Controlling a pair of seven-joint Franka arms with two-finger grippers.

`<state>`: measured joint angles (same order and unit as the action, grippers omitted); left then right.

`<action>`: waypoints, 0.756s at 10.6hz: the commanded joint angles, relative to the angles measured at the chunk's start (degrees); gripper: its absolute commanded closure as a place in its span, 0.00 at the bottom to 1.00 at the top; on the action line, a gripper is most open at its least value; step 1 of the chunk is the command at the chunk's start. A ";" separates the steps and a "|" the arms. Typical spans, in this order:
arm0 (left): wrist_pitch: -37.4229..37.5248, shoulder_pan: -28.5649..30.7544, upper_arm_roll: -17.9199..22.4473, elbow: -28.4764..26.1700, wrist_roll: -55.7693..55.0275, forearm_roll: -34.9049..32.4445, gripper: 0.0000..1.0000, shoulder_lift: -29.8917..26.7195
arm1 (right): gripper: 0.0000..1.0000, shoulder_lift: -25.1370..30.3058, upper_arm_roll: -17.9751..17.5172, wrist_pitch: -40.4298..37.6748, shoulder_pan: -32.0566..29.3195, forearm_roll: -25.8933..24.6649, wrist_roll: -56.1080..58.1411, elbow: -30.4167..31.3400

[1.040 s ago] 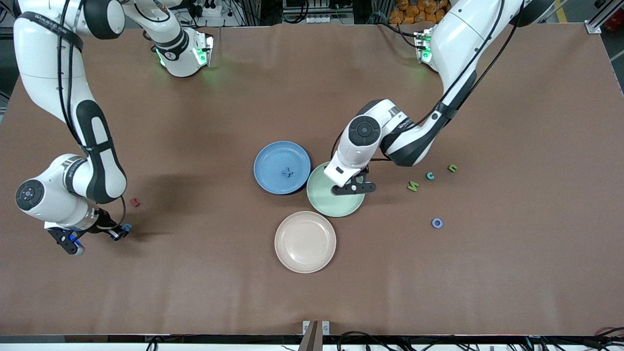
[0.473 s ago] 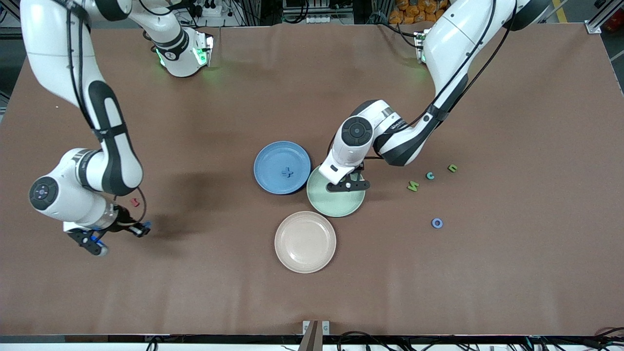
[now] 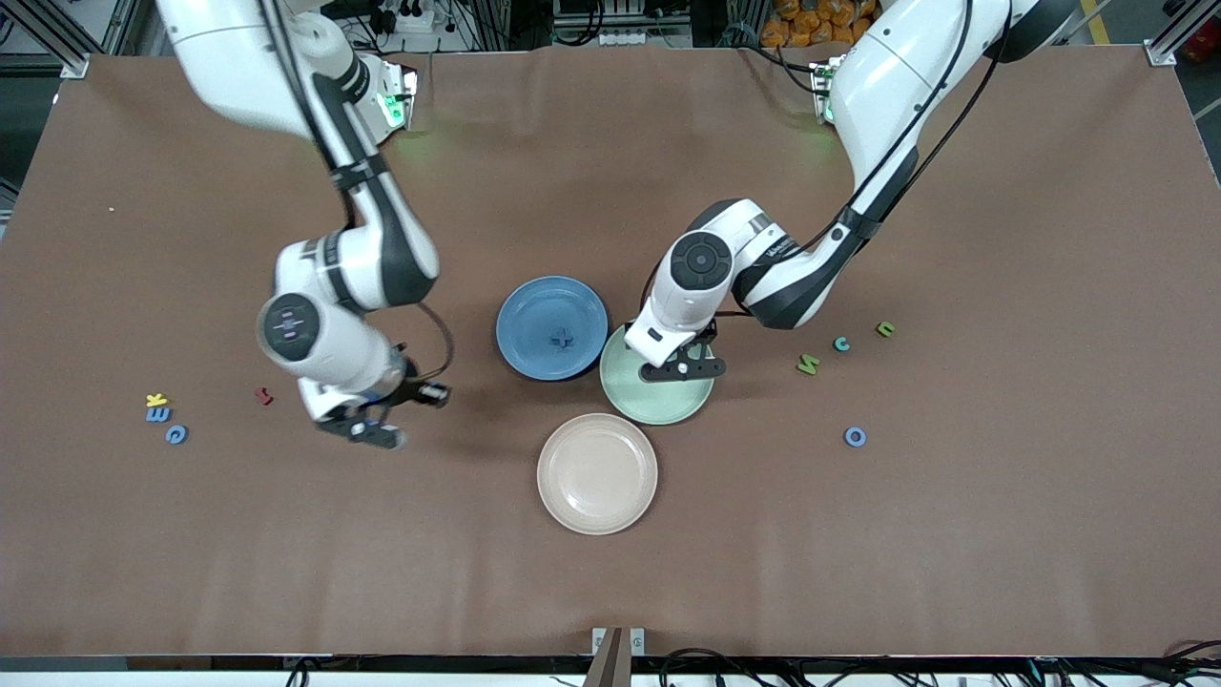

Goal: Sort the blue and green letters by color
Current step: 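Carry the g onto the blue plate with the right gripper while the left gripper withdraws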

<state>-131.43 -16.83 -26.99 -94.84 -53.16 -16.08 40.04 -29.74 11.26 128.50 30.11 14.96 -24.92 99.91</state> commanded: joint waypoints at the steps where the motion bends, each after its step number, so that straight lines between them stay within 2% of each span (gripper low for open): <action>1: 6.24 6.78 0.27 0.36 10.99 -0.19 0.00 -5.04 | 1.00 1.70 0.60 -0.97 9.41 0.86 -2.31 2.22; 4: 11.44 13.73 0.27 -0.69 26.05 -0.18 0.00 -7.87 | 0.98 1.26 -1.76 -0.97 15.58 0.59 -5.04 2.22; 5: 11.89 16.10 0.27 -1.56 29.57 -0.18 0.00 -8.31 | 0.89 0.91 -3.16 -1.06 16.82 0.33 -6.00 2.22; 6: 11.90 18.82 0.10 -2.79 31.96 -0.18 0.00 -8.31 | 0.38 0.56 -5.00 -1.15 17.00 0.16 -7.06 2.14; 7: 11.90 21.29 -0.08 -4.54 32.24 0.25 0.00 -8.22 | 0.00 0.65 -5.11 -1.24 16.92 0.15 -7.42 2.05; 8: 11.81 23.31 -1.21 -6.48 32.07 0.43 0.00 -8.57 | 0.00 0.82 -5.11 -1.41 16.31 0.07 -6.90 1.96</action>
<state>-119.55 2.10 -26.34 -96.23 -22.38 -16.24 33.14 -29.85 6.54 127.53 47.73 14.95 -31.73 101.29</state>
